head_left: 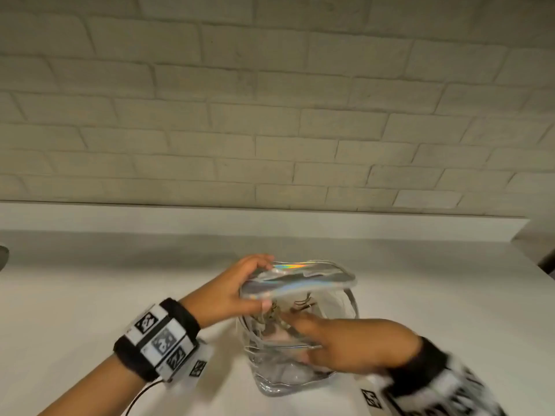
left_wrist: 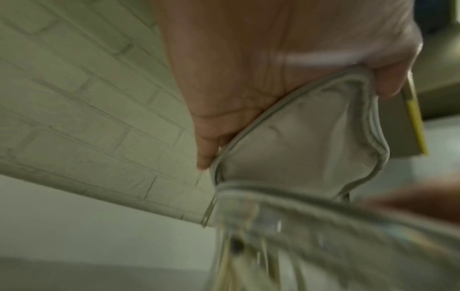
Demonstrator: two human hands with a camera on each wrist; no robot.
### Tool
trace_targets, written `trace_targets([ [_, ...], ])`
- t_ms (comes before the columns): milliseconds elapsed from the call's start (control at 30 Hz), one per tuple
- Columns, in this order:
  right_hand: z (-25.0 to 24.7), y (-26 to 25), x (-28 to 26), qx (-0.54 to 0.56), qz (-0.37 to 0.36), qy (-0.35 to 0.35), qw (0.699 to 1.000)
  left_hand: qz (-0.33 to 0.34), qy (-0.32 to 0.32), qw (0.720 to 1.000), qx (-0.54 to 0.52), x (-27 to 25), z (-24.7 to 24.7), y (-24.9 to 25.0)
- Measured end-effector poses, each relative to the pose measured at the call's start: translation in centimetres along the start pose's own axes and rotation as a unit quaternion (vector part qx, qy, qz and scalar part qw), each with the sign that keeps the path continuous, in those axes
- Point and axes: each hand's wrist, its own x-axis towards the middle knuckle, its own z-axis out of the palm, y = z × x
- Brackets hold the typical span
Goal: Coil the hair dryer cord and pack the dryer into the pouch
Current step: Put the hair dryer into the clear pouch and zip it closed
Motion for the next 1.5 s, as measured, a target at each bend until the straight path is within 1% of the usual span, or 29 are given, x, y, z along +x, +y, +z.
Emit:
trace_targets([
  [33, -1.0, -0.9, -2.6, 0.036, -0.022, -0.017, 0.999, 0.040, 0.000, 0.995, 0.087, -0.5, 0.9, -0.8],
  [100, -3.4, -1.9, -7.0, 0.187, -0.075, -0.036, 0.979, 0.109, 0.006, 0.964, 0.243, -1.3, 3.0, -1.9],
  [133, -4.2, -1.8, -7.9, 0.270, -0.095, 0.021, 0.958, 0.116, 0.007, 0.954, 0.276, -1.7, 3.6, -2.0],
  [167, -4.9, -1.2, -7.9, 0.333, -0.091, 0.119, 0.931, 0.110, 0.011, 0.954, 0.280, -1.9, 4.0, -1.9],
  [200, -5.5, -0.1, -7.1, 0.328, -0.070, 0.233, 0.913, 0.096, 0.011, 0.960, 0.261, -2.0, 4.0, -1.8],
  [233, -5.7, 1.4, -5.7, 0.276, -0.038, 0.343, 0.897, 0.083, 0.007, 0.969, 0.234, -1.9, 3.8, -1.5],
  [267, -5.8, 2.9, -4.0, 0.193, -0.002, 0.427, 0.884, 0.074, 0.009, 0.976, 0.203, -1.8, 3.6, -1.4],
  [300, -5.9, 4.5, -2.1, 0.097, 0.022, 0.461, 0.882, 0.066, 0.015, 0.983, 0.170, -1.5, 3.4, -1.3],
  [333, -5.8, 5.7, -0.4, 0.011, 0.051, 0.445, 0.894, 0.056, 0.027, 0.990, 0.130, -1.3, 3.4, -1.3],
  [400, -5.1, 7.8, 2.5, -0.079, 0.099, 0.341, 0.931, 0.035, 0.083, 0.994, 0.056, -0.7, 3.3, -1.2],
  [433, -4.9, 8.4, 3.5, -0.095, 0.112, 0.299, 0.943, 0.038, 0.140, 0.988, 0.047, -0.3, 3.2, -1.3],
  [467, -4.8, 8.5, 4.1, -0.099, 0.117, 0.278, 0.948, 0.041, 0.195, 0.979, 0.048, 0.2, 2.9, -1.5],
  [533, -5.0, 8.6, 4.7, -0.084, 0.111, 0.275, 0.951, 0.014, 0.264, 0.964, 0.027, 1.4, 1.7, -2.0],
  [567, -5.1, 8.8, 4.8, -0.074, 0.108, 0.277, 0.952, -0.029, 0.261, 0.965, -0.006, 2.0, 1.1, -2.3],
  [600, -5.2, 8.8, 4.9, -0.066, 0.106, 0.276, 0.953, -0.083, 0.223, 0.970, -0.051, 2.6, 0.5, -2.9],
  [667, -5.3, 8.7, 4.9, -0.054, 0.100, 0.274, 0.955, -0.163, 0.084, 0.974, -0.132, 3.6, -0.2, -3.9],
  [700, -5.4, 8.7, 5.0, -0.047, 0.096, 0.273, 0.956, -0.175, 0.038, 0.972, -0.150, 3.9, -0.3, -4.4],
  [767, -5.4, 8.7, 5.0, -0.034, 0.092, 0.272, 0.957, -0.177, 0.003, 0.975, -0.137, 4.3, -0.5, -5.0],
  [833, -5.4, 8.9, 5.0, -0.024, 0.088, 0.281, 0.955, -0.183, 0.010, 0.981, -0.062, 4.4, -0.4, -4.9],
  [933, -5.1, 8.9, 5.3, -0.022, 0.078, 0.296, 0.952, -0.181, 0.059, 0.976, 0.102, 4.0, -0.6, -4.5],
  [967, -5.0, 8.8, 5.4, -0.015, 0.075, 0.302, 0.950, -0.172, 0.066, 0.966, 0.180, 3.5, -0.8, -4.4],
  [1033, -5.0, 8.9, 5.5, 0.000, 0.078, 0.314, 0.946, -0.137, 0.090, 0.924, 0.347, 1.7, -1.1, -3.9],
  [1100, -5.1, 9.2, 5.7, 0.009, 0.087, 0.330, 0.940, -0.078, 0.141, 0.892, 0.423, -1.2, -0.6, -3.1],
  [1133, -5.0, 9.3, 5.7, 0.011, 0.090, 0.336, 0.937, -0.054, 0.156, 0.882, 0.442, -2.8, 0.1, -2.4],
  [1200, -4.8, 9.2, 5.7, 0.000, 0.094, 0.344, 0.934, -0.040, 0.144, 0.881, 0.448, -5.6, 2.3, -0.9],
  [1300, -4.5, 9.2, 6.1, -0.001, 0.111, 0.370, 0.922, -0.057, 0.091, 0.905, 0.411, -7.6, 6.7, 1.4],
  [1367, -4.5, 9.2, 6.3, 0.002, 0.126, 0.380, 0.916, -0.071, 0.060, 0.919, 0.383, -7.0, 9.3, 2.9],
  [1400, -4.4, 9.2, 6.3, 0.006, 0.133, 0.382, 0.915, -0.083, 0.063, 0.919, 0.379, -6.2, 9.9, 4.2],
  [1500, -4.2, 9.5, 6.2, 0.032, 0.146, 0.387, 0.910, -0.105, 0.026, 0.939, 0.325, -3.5, 9.7, 7.3],
])
